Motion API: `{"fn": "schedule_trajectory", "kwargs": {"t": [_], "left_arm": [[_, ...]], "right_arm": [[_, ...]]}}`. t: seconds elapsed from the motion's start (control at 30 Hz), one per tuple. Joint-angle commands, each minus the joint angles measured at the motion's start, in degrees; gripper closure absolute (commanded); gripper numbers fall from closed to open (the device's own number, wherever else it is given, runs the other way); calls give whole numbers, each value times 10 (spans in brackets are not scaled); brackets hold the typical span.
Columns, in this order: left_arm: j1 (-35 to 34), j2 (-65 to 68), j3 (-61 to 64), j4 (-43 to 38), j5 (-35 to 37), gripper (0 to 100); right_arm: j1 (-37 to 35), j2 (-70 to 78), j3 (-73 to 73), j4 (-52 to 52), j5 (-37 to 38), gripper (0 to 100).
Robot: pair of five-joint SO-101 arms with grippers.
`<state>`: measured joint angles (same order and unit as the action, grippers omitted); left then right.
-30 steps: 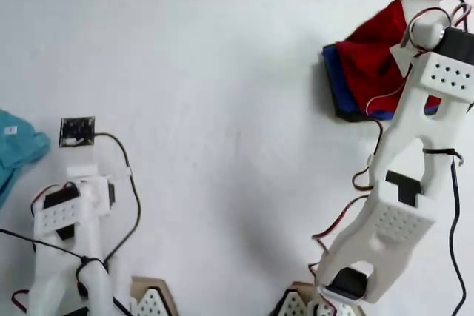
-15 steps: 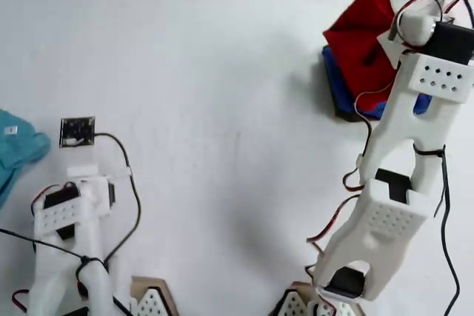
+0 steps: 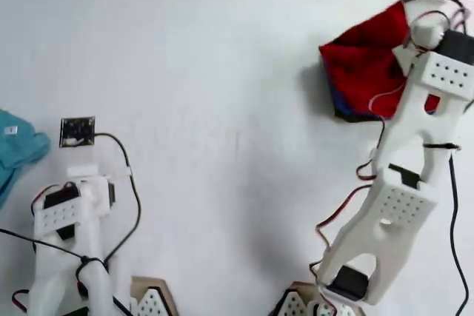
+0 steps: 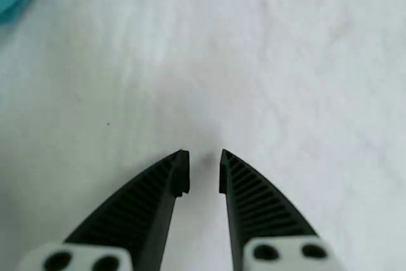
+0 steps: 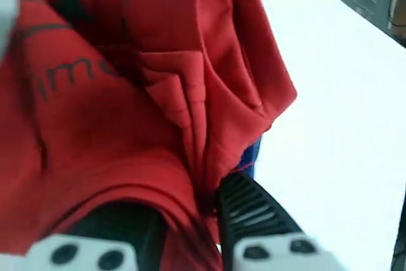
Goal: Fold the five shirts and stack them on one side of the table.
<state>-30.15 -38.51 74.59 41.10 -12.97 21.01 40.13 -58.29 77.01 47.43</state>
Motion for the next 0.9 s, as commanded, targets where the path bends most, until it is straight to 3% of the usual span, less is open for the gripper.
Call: {"fn": "schedule_trajectory", "kwargs": {"t": [0.0, 0.3, 0.47, 0.57, 0.73, 0.87], "left_arm": [[-1, -11, -2, -9, -1, 894], [0, -11, -2, -10, -1, 894], [0, -11, -2, -10, -1, 894], [0, -11, -2, -10, -1, 894], [0, -11, -2, -10, -1, 894], [0, -11, -2, -10, -1, 894]], "right_arm": [[22, 30, 0, -56, 4, 979], [35, 77, 0, -69, 2, 970], [51, 77, -36, -47, -3, 832], [66, 77, -76, -47, -38, 777], [82, 81, -156, -48, -103, 776], [81, 82, -167, -48, -110, 776]]}}
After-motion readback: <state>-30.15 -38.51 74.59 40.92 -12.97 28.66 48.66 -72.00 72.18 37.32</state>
